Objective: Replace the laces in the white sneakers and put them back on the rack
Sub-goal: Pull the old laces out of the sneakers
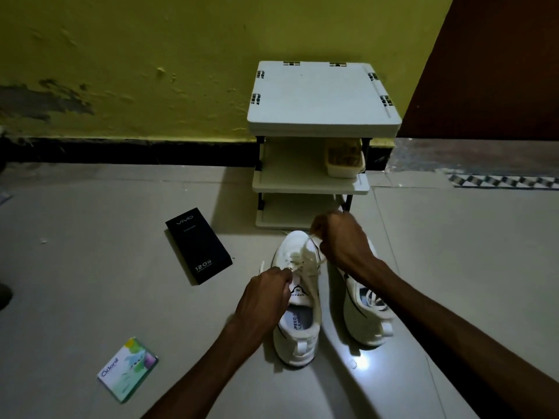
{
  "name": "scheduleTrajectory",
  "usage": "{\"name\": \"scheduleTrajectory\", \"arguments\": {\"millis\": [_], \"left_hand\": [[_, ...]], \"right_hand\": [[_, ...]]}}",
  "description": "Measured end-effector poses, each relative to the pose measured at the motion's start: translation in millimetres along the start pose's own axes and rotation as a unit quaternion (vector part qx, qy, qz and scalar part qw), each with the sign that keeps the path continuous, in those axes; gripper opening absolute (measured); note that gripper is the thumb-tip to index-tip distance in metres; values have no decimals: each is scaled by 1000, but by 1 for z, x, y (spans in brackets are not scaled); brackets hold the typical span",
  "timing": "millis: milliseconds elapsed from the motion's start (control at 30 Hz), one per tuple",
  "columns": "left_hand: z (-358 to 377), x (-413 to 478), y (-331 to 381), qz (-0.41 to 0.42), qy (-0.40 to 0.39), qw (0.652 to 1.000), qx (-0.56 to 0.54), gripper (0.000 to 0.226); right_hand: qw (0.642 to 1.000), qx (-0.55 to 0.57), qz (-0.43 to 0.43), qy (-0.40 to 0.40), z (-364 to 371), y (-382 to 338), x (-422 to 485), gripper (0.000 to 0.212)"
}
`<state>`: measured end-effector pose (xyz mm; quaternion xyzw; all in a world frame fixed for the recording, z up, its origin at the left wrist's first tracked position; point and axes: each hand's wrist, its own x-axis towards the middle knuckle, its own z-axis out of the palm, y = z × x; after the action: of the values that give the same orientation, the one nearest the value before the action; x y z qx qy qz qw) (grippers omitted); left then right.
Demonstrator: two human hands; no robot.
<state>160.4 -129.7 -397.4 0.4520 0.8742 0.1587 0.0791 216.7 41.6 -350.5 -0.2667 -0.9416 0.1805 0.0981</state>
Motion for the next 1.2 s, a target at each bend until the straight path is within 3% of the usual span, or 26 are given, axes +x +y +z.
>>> {"name": "scheduleTrajectory", "arguments": {"millis": [167,467,567,667,800,900,1000,1100,1133,1200], "left_hand": [[2,1,-1,-7,7,999,-32,23],[3,1,-2,-8,2,999,-35,24],[1,1,-1,-9,-9,1000,-27,23],[-1,2,0,-9,-29,999,-13,20],[-1,4,-2,-8,-40,999,-14,20],[-3,4,-2,-6,-39,999,-8,22],[-3,3,-2,-5,-37,999,-8,21],[-2,3,-1,-1,-29,1000,-6,22],[-1,3,-1,-1,-28,1000,-8,21],[-2,3,0,-3,-24,1000,-10,21]], "right_hand": [[977,-71,-39,-196,11,-23,-8,16],[968,-114,-22,-221,18,-30,-9,26],[976,-130,-46,-170,15,-34,-9,18],[988,-125,-60,-67,8,-34,-4,11],[989,57,16,133,-26,-22,13,5],[959,181,124,182,-34,-14,19,7],[949,235,166,132,-19,-8,12,11],[932,334,136,-33,-8,-4,4,10],[932,334,106,-97,-6,-4,1,9],[960,218,2,-176,2,-5,-1,12]]}}
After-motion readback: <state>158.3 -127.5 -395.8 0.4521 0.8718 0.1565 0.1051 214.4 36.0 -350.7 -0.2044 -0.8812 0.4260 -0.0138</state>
